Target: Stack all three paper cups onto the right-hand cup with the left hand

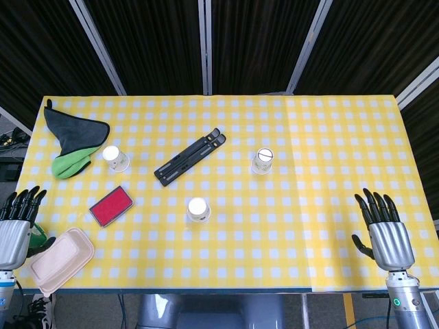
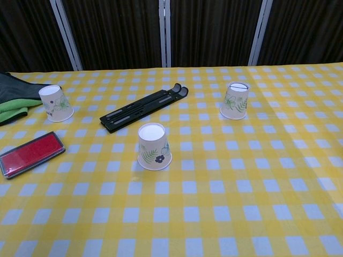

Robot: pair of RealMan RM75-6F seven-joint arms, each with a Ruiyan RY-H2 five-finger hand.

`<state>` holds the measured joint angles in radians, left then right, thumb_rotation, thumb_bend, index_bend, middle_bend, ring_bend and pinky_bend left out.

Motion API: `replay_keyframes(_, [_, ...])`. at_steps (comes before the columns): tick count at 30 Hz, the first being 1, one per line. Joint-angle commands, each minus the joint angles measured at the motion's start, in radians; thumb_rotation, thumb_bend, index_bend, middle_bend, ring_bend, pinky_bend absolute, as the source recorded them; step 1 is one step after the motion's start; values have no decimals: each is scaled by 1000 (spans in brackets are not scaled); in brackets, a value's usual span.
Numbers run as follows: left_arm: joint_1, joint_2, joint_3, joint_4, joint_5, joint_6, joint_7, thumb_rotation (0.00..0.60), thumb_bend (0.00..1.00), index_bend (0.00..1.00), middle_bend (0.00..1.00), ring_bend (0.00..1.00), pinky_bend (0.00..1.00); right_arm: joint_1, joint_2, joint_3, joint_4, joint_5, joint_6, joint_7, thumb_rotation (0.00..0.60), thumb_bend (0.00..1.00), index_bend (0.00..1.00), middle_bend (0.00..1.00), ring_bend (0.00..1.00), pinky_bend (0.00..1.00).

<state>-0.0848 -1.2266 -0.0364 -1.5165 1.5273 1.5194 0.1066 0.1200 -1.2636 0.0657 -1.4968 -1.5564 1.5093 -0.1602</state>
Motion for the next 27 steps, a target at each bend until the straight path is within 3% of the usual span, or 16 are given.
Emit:
replay_keyframes(1, [0, -1, 1, -1, 2, 0, 3, 600, 0, 0, 0, 0, 0, -1, 2, 0, -1, 0, 2, 4, 600, 153, 0, 0, 0, 0])
replay_keyframes(16, [-25, 1, -18, -16, -7, -23, 7, 600, 5, 0, 0, 0, 0, 2, 7, 7, -2, 11, -4, 17, 600, 153, 0, 0, 0, 0])
replay_keyframes(20, [-72, 15, -56, -39, -33, -75, 23, 600, 45, 0, 0, 0, 0, 4, 11, 14, 5, 26, -14, 33, 600, 152, 0, 0, 0, 0])
replay_keyframes(23, [-127, 35, -98, -61, -76, -143, 62, 600, 137, 2, 0, 0, 0, 7, 14, 16, 7, 33, -22, 42, 600, 152, 0, 0, 0, 0])
replay_keyframes(27, [-214, 59, -161, -91, -171, -268, 127, 600, 165, 43, 0, 0, 0, 6, 23, 22, -2, 34, -15, 51, 600, 152, 0, 0, 0, 0])
